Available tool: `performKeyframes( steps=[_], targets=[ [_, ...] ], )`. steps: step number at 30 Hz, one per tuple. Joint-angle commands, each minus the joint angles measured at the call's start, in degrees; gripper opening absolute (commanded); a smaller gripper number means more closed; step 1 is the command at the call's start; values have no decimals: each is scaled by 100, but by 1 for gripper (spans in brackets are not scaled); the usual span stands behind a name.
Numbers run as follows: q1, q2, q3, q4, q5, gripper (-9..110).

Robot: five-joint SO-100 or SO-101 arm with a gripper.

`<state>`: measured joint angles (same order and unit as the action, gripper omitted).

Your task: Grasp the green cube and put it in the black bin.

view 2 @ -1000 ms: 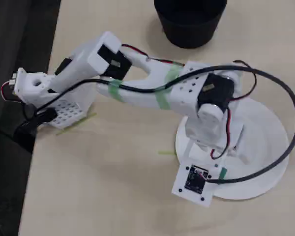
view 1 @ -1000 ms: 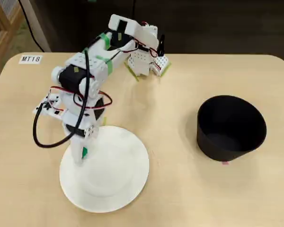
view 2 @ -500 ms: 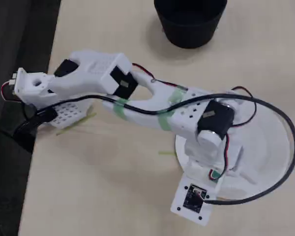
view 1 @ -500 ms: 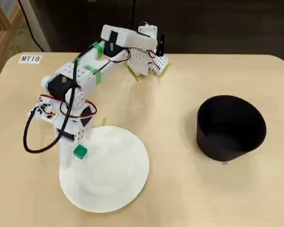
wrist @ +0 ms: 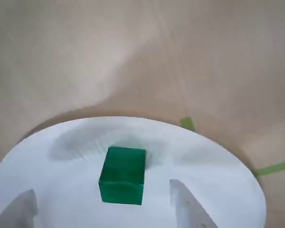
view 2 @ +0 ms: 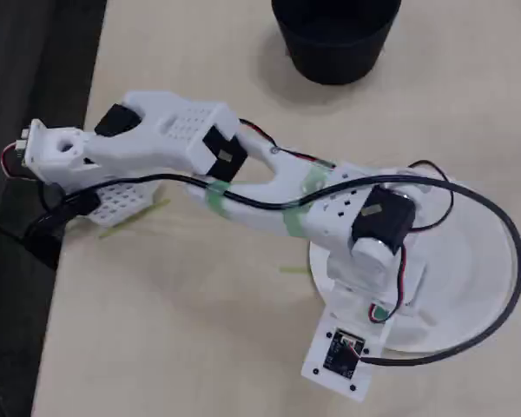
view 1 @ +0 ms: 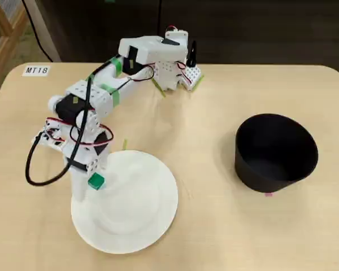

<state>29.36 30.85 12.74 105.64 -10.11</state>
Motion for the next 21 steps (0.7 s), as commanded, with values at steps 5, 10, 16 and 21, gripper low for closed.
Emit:
performKeyframes(
  steps=[5,10,16,21],
  targets=[
    [-9,-79,-369,0,132,29],
    [-88,-229,-422,0,167,17],
    [-114,-545,-861,0,316,0],
    [-141,-448,-1116,26,352,0]
  ],
)
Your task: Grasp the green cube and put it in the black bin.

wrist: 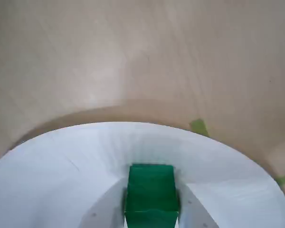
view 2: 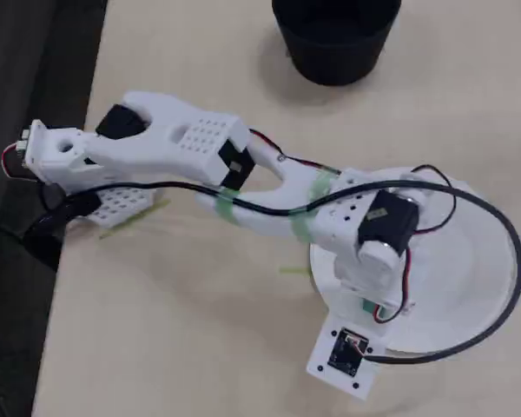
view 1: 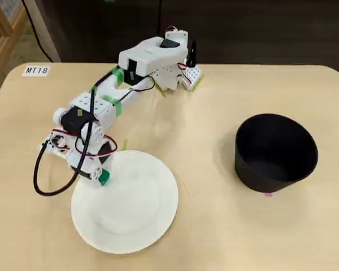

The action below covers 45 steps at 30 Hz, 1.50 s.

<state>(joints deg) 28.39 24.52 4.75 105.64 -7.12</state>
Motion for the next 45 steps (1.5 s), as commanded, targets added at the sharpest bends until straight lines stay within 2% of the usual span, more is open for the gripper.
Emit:
performKeyframes(
  steps=[1,6,9,15,21,25,31,44,45],
  targets=[
    [-62,299,-316,35,70,0],
    [-308,1547,-580,44,53,0],
    [-817,2584,-606,53,-387,0],
    [-2936,4544,773,62,-1582,0],
    [-5238,5010,1661,62,-1371,0],
    [-6161,4966,2180,62,-1099,0],
    [-6618,4518,2505,53,-809,0],
    [-6645,3691,2689,-79,-633,0],
    [-6645,3691,2689,-88,-589,3]
  ],
)
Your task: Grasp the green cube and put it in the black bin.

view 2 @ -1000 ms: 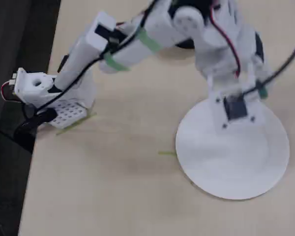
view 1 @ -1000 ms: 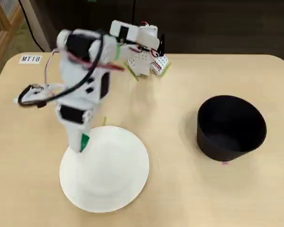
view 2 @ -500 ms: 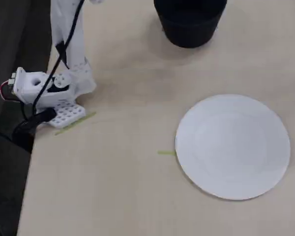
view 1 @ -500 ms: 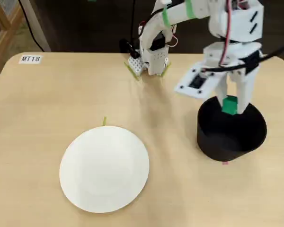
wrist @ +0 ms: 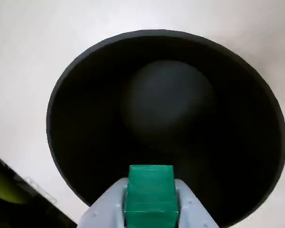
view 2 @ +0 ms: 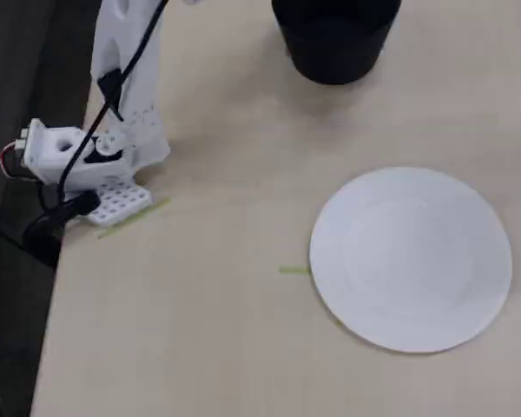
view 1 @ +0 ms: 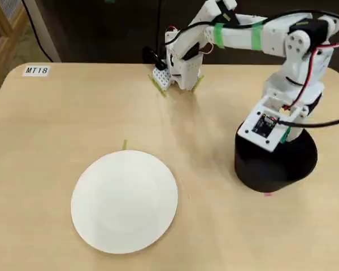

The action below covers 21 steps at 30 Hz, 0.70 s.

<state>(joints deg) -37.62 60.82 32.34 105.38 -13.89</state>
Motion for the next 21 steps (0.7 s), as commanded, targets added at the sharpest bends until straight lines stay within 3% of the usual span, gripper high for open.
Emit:
performKeyframes(
  steps=[1,3,6,9,11,12,17,21],
  targets=[
    [-44,70,-53,-62,9,14],
    [-62,105,-18,-44,-105,36],
    [-70,132,-35,-44,9,43],
    [-35,158,-53,-44,237,30],
    [0,132,-70,-44,510,4],
    [18,114,-70,-26,545,0],
    [571,527,-18,35,738,0],
    [1802,1389,123,53,765,0]
  ],
)
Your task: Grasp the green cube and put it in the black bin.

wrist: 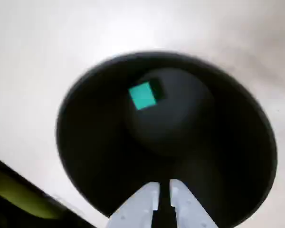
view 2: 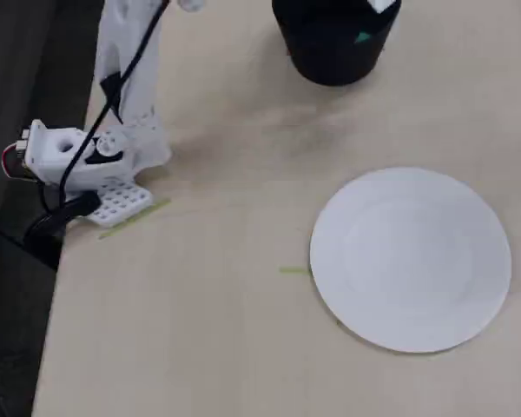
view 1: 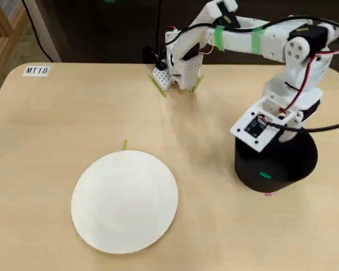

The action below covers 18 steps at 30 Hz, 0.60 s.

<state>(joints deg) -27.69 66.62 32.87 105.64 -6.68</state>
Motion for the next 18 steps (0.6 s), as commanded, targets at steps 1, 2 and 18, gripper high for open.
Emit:
performKeyframes(
  steps=[1,2,18],
  targets=[
    [1187,1099,211,26,44,0],
    [1573,1397,396,26,26,0],
    [2329,10591,10485,-3164,923,0]
  ],
)
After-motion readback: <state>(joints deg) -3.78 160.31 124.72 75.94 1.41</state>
